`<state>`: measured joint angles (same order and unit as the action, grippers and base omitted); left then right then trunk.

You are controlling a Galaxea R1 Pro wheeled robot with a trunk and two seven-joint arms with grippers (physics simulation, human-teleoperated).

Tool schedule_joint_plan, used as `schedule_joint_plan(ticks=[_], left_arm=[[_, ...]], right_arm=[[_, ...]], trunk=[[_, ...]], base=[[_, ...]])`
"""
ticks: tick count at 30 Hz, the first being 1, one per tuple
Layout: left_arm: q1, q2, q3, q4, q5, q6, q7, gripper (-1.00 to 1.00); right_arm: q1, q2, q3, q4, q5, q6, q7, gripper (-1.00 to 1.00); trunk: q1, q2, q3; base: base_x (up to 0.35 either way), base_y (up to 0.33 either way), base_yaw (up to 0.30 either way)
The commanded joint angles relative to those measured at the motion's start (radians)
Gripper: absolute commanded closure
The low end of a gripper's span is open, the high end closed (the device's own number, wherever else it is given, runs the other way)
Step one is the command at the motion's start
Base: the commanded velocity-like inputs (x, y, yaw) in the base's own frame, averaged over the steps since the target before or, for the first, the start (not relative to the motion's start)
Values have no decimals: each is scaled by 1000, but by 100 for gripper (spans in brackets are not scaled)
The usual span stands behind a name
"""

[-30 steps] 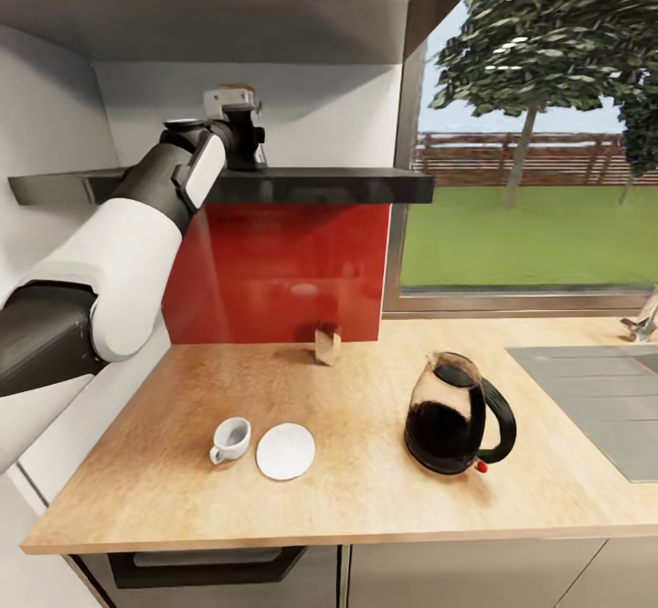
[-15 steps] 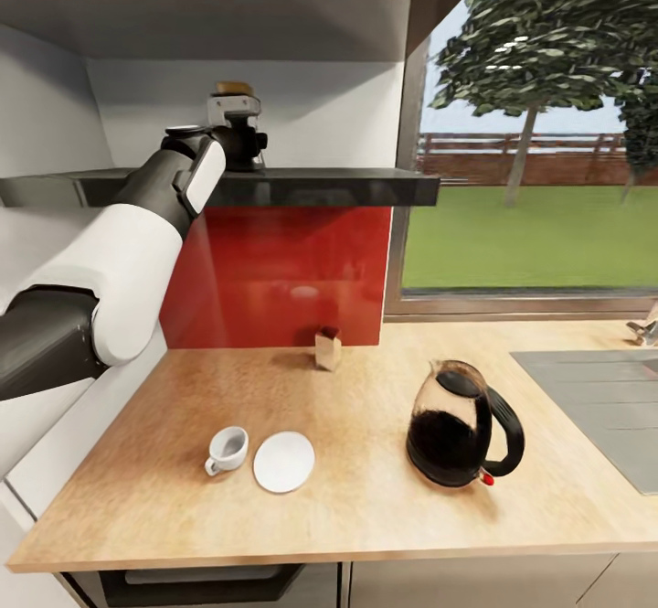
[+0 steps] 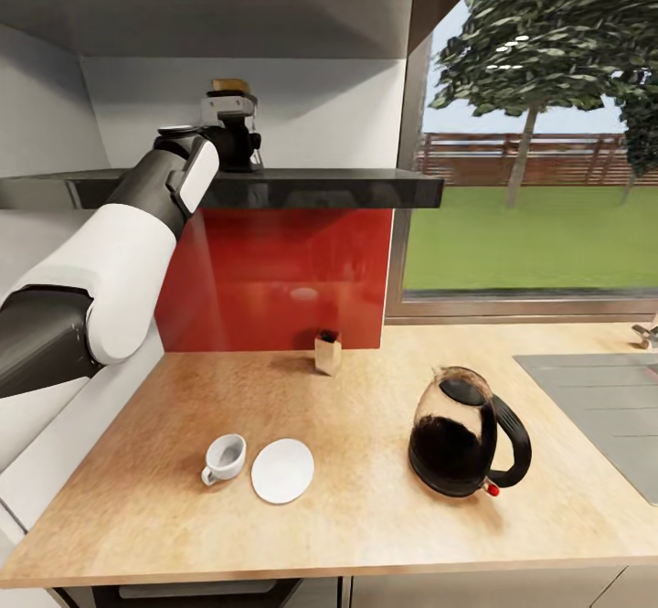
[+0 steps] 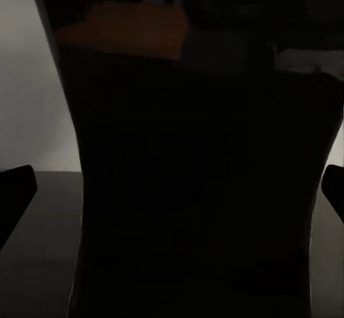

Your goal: Set up a coffee station on the kitchen countertop: keep the coffee maker on the countertop, move the bottle of coffee from the kitchen shelf to the counter next to the coffee maker, place a paper coffee filter on top of the coffee maker, put the saucer next to the coffee maker with the coffee cup on the saucer, and place the electric kettle next to the coffee maker.

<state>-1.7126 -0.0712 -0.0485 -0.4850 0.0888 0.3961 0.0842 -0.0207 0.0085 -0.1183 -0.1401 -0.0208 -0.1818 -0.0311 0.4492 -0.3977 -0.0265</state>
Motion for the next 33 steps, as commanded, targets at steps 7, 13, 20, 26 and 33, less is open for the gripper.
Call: schedule_joint_plan(ticks=[7,13,20,26,33], left_arm=[[-1,1,-5,-1,9,4,8,-100],[-1,1,-7,-1,9,3,8,-100],[-1,1,-6,-1,9,4,8,-100],[-1,1,-4,-1,9,6,9,100],[-1,1,-4,0,9,6,9,100]], right_arm=[[-1,0,-5,1,-2,-4,-1,-100],[-1,-1,-4,1,-2,-4,0,-100],[-1,-1,-5,1,-2,-4,0,-100],[-1,-1,-5,1,-2,-4,0,-100],[-1,0,-4,1,-2,-4,0,-100]], trunk=[[1,-2,-2],[1,-2,-2],[1,-2,-2],[1,-2,-2],[1,-2,-2]], base=[[19,0,0],[1,0,0],[0,0,0],[0,0,0],[0,0,0]])
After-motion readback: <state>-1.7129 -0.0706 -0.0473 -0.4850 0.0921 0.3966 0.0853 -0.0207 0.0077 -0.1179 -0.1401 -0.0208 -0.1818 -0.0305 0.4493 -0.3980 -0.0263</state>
